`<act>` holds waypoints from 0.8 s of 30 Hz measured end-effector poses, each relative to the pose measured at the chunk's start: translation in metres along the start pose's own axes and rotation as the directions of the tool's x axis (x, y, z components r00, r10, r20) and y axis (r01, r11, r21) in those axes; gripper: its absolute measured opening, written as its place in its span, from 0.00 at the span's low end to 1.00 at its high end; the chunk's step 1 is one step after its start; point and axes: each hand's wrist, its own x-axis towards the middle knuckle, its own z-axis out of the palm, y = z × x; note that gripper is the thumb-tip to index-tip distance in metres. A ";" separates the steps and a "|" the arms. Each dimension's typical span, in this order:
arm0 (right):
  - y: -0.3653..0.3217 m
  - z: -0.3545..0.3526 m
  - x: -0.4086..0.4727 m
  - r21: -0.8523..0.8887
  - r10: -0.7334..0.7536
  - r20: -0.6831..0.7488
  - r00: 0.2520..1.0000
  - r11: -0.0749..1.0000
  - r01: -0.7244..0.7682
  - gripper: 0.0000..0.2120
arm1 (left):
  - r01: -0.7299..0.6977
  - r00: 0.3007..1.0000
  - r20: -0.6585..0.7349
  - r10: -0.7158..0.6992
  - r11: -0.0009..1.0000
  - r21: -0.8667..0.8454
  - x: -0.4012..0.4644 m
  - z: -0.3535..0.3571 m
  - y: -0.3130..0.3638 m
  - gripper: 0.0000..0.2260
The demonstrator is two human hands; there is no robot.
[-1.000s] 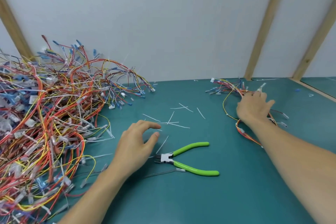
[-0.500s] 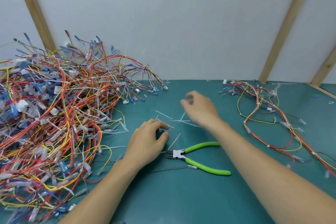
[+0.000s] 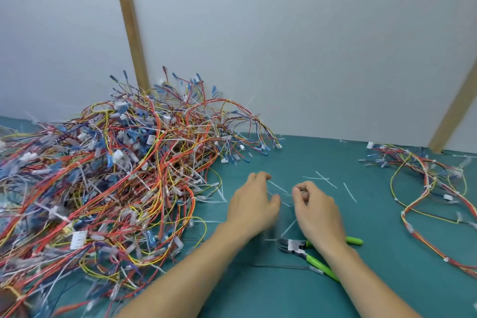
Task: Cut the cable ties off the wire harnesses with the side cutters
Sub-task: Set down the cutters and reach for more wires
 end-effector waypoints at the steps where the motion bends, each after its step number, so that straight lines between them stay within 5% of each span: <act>1: -0.001 0.000 0.000 0.000 0.002 0.005 1.000 1.000 -0.002 0.08 | -0.010 1.000 -0.021 0.010 0.999 0.039 0.011 -0.011 0.006 0.21; 8: -0.005 -0.004 -0.004 -0.019 0.012 0.032 0.999 1.000 -0.011 0.09 | -0.037 0.974 -0.209 0.090 0.968 0.246 0.112 -0.110 0.025 0.13; 15: -0.007 -0.004 -0.006 -0.029 0.005 0.055 0.998 1.000 -0.003 0.10 | -0.050 0.995 -0.028 0.096 0.716 0.696 0.178 -0.115 -0.024 0.20; 19: -0.008 -0.003 -0.004 -0.045 0.005 0.059 0.998 0.999 -0.002 0.10 | 0.034 0.999 -0.007 -0.039 0.745 0.666 0.203 -0.117 -0.059 0.31; 24: -0.008 -0.003 -0.004 -0.033 0.000 0.057 0.998 0.999 0.002 0.10 | 0.134 0.988 -0.018 -0.156 0.782 0.608 0.219 -0.109 -0.079 0.29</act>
